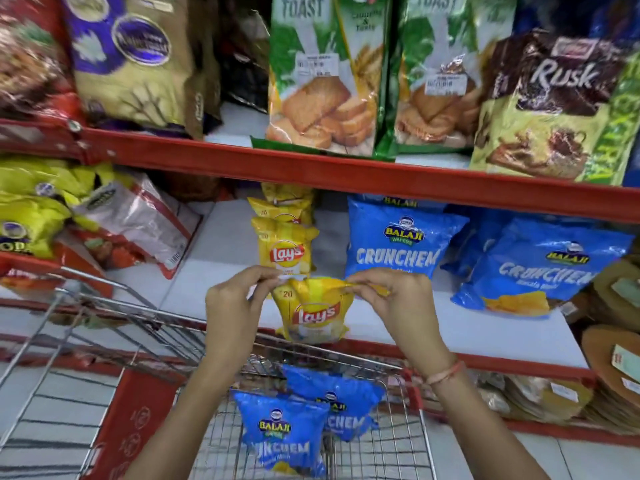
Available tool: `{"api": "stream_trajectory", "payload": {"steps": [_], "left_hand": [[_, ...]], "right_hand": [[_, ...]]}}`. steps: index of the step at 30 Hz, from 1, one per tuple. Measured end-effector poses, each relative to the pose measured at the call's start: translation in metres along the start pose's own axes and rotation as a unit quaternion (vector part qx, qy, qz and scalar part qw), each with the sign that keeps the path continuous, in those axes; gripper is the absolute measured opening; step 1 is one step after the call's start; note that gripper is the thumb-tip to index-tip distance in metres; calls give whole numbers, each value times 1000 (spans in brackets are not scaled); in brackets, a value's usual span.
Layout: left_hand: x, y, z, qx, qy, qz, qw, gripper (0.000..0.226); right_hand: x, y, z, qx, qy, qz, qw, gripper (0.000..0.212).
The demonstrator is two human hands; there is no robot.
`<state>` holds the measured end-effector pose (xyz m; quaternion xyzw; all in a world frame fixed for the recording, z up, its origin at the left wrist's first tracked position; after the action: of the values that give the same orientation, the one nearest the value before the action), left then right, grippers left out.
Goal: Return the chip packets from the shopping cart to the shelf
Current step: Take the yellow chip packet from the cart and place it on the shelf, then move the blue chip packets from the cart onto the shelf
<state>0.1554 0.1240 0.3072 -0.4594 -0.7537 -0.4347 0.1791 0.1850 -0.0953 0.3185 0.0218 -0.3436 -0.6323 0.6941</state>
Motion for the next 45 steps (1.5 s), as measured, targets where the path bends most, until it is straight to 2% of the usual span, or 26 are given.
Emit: {"api": "stream_trajectory", "payload": {"steps": [6, 8, 12, 14, 16, 18, 20, 22, 24, 26, 27, 29, 33, 36, 38, 42, 45], "left_hand": [[-38, 19, 35, 16, 12, 34, 999, 2], [-51, 22, 45, 33, 15, 50, 998, 9], [-44, 11, 60, 88, -21, 13, 996, 31], [-33, -14, 68, 107, -33, -19, 994, 27], [-32, -48, 81, 97, -13, -9, 995, 22], [-45, -85, 104, 85, 24, 50, 995, 21], [-71, -121, 136, 77, 59, 149, 984, 25], [-104, -151, 164, 71, 121, 277, 950, 37], [-131, -176, 186, 65, 193, 394, 896, 56], [-149, -193, 200, 21, 273, 481, 833, 71], [-155, -198, 204, 8, 300, 513, 804, 73], [-158, -200, 206, 5, 324, 523, 788, 67], [-147, -204, 207, 59, 335, 480, 809, 38], [-124, -212, 206, 76, 321, 467, 820, 24], [-108, -211, 196, 62, 281, 437, 852, 20], [-66, -198, 164, 53, 169, 298, 938, 12], [-40, -186, 138, 49, 116, 238, 963, 13]], "right_hand": [[-33, 25, -33, -44, -17, 32, 998, 9], [-42, 29, -43, -55, -30, 32, 998, 11], [-44, 25, -47, -42, -71, -8, 997, 39], [-42, 6, -41, -15, -73, -50, 996, 41], [-46, -25, -41, 5, -70, -79, 994, 32], [-60, -59, -50, 5, -64, -54, 997, 23], [-84, -93, -71, -13, -66, 22, 997, 12], [-116, -123, -97, -61, -96, 120, 986, 13], [-147, -151, -129, -170, -136, 232, 948, 26], [-170, -179, -155, -271, -166, 341, 885, 47], [-177, -190, -162, -303, -169, 374, 860, 53], [-186, -203, -168, -335, -163, 386, 844, 55], [-186, -221, -168, -366, -175, 335, 851, 31], [-179, -229, -155, -361, -144, 299, 872, 22], [-168, -230, -140, -351, -118, 274, 888, 20], [-128, -221, -105, -308, -88, 189, 928, 11], [-90, -206, -71, -262, -56, 113, 957, 8]]}}
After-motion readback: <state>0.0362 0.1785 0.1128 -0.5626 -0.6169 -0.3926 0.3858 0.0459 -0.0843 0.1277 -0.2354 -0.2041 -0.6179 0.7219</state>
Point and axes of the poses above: each hand's wrist, its own y-axis towards the middle knuckle, its own x-axis out of the back of the hand, z = x × y, the point moved 7 cm from there along y, towards the middle knuckle, and after that the axes turned 14 degrees about y, right-handed, at the moved point
